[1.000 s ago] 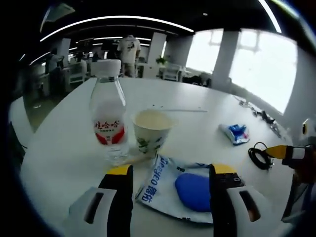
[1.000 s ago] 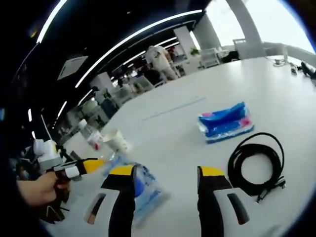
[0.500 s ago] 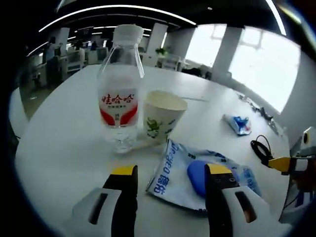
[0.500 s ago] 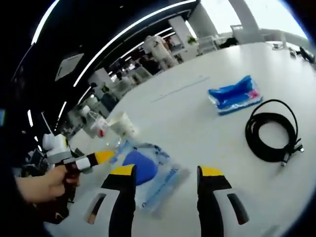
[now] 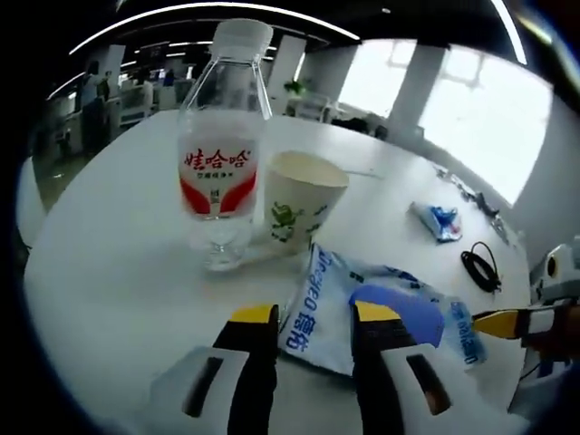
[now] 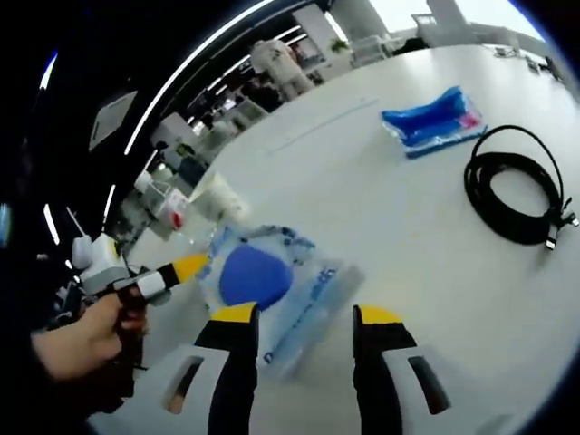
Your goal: Arrange the tabletop items into an orderly group along one side of the table until the central work area is clear of visible clutter.
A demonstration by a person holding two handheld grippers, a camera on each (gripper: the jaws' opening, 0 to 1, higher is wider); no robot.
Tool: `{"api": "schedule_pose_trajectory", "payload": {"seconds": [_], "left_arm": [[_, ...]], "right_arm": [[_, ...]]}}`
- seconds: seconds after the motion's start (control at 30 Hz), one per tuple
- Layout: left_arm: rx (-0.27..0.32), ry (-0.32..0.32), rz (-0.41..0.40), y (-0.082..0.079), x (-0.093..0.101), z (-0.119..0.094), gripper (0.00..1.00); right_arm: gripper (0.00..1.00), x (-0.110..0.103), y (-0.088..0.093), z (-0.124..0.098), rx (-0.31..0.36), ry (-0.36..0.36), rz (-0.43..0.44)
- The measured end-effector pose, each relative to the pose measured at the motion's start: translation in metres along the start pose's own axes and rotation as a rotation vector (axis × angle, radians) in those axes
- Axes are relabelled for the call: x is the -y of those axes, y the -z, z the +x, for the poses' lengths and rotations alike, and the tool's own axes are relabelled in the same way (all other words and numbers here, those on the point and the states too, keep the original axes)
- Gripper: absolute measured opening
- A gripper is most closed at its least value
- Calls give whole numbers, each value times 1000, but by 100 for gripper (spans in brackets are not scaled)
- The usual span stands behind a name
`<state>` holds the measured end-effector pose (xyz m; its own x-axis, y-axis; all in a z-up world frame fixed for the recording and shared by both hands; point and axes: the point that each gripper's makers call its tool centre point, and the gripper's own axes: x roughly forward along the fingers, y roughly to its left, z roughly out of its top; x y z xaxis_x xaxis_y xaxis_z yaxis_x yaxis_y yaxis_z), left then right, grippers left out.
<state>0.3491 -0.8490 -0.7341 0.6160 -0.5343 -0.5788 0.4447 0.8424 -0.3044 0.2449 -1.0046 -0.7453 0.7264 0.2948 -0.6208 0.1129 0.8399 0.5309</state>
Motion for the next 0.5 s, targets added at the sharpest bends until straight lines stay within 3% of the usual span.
{"api": "schedule_pose_trajectory", "payload": {"seconds": [0.23, 0.37, 0.5], "left_arm": [[-13, -17, -21, 8, -5, -2, 17], [-21, -29, -4, 9, -8, -2, 10], [-37, -10, -20, 13, -10, -2, 5]], "right_arm": [[24, -4, 5, 4, -21, -9, 6], [13, 2, 4, 3, -14, 21, -21], [7, 7, 3, 2, -14, 30, -34]]}}
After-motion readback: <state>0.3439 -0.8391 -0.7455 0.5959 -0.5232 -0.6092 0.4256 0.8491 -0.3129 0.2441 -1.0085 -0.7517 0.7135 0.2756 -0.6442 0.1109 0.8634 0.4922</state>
